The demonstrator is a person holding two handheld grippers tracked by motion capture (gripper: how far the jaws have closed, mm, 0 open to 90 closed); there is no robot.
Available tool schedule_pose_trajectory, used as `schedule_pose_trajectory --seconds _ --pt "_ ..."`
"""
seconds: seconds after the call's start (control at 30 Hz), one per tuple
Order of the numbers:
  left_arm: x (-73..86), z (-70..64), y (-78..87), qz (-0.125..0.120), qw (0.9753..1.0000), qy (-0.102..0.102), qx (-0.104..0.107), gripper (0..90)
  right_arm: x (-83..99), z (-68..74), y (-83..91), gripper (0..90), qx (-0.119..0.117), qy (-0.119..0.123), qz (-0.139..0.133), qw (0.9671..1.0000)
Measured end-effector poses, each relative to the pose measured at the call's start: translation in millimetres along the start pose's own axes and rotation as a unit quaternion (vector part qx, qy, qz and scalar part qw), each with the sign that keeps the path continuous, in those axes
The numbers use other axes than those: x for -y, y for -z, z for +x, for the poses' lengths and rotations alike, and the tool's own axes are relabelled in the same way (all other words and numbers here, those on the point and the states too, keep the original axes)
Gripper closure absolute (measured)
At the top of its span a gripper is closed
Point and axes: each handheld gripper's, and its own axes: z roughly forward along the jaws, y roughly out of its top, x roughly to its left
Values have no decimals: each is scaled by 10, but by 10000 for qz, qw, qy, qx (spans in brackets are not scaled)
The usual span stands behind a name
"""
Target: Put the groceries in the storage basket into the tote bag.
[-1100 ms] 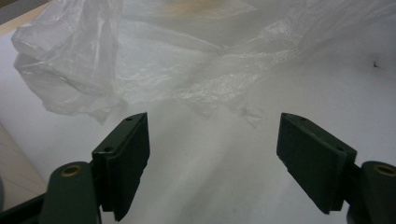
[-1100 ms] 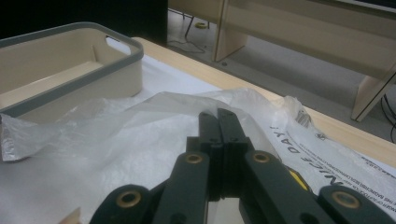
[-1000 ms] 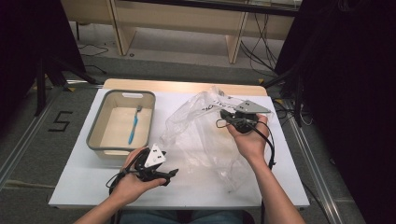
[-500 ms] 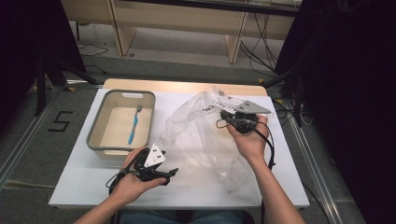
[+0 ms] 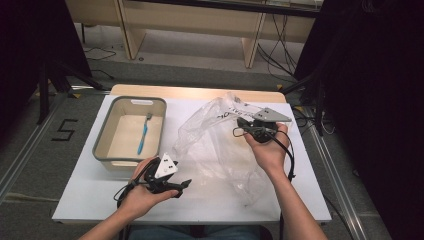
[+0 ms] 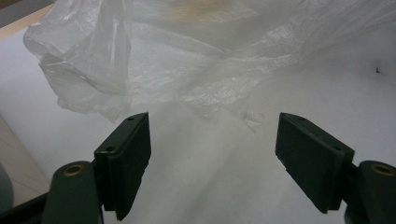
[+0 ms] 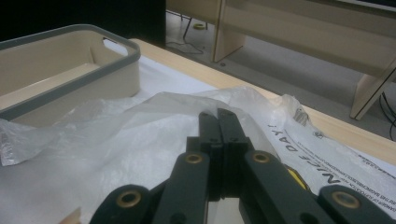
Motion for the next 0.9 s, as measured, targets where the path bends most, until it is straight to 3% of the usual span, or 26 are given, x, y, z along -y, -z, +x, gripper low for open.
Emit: schedule_pose_trajectory --seconds 0.47,0.9 --pt "-112 60 99 -76 9998 167 -83 275 4 16 -1 900 -14 33 -36 10000" --pt "-252 302 267 -188 9982 438 -357 287 3 15 8 900 -12 6 -18 10000"
